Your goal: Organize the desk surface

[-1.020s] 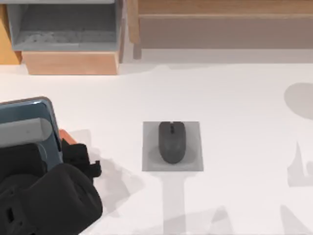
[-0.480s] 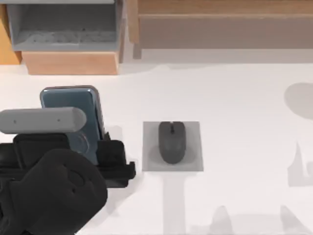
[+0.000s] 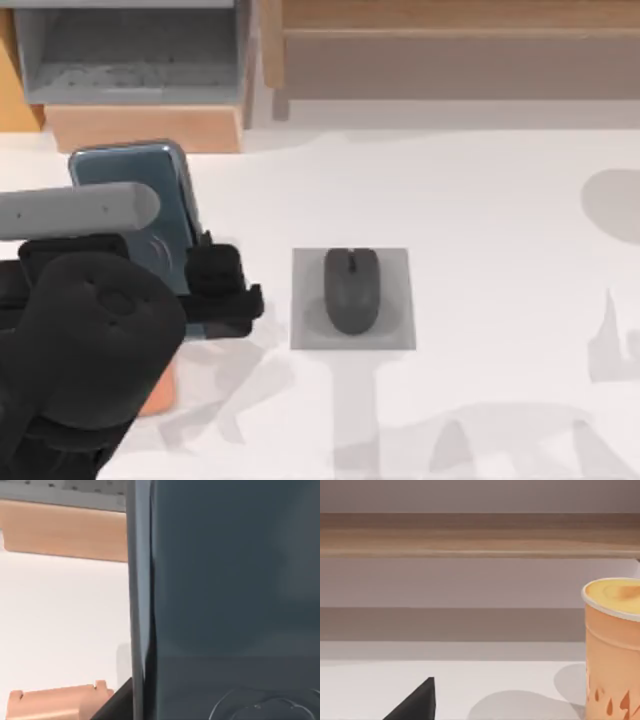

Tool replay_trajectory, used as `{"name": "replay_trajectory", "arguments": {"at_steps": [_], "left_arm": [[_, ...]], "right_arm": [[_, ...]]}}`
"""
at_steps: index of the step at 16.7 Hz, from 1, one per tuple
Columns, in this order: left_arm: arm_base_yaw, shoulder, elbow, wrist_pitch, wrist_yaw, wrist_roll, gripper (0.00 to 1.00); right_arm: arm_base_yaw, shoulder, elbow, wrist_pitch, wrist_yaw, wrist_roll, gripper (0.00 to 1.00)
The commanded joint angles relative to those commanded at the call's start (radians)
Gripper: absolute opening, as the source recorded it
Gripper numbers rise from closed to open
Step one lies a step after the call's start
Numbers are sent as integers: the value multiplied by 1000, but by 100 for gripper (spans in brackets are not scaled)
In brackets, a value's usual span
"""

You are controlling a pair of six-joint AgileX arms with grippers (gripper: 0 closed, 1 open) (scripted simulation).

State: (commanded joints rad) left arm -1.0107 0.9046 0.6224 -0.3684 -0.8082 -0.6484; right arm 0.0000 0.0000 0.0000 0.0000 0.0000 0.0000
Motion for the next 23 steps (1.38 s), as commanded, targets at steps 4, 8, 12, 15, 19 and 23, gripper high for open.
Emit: {"name": "replay_trajectory", "arguments": {"at_steps": [4, 8, 12, 15, 19, 23], "left_arm": [[151, 21, -116, 40, -38, 19, 0], [173, 33, -133, 52, -49, 15, 0], [173, 33, -133, 52, -49, 15, 15], [173, 33, -133, 52, -49, 15, 38], [173, 33, -133, 52, -49, 15, 68], [173, 33, -133, 52, -49, 15, 98]], "right_arm": [[0, 0, 0, 0, 0, 0, 100], [0, 0, 0, 0, 0, 0, 100], [0, 0, 0, 0, 0, 0, 100], [0, 0, 0, 0, 0, 0, 100], [0, 0, 0, 0, 0, 0, 100], [0, 0, 0, 0, 0, 0, 100]]}}
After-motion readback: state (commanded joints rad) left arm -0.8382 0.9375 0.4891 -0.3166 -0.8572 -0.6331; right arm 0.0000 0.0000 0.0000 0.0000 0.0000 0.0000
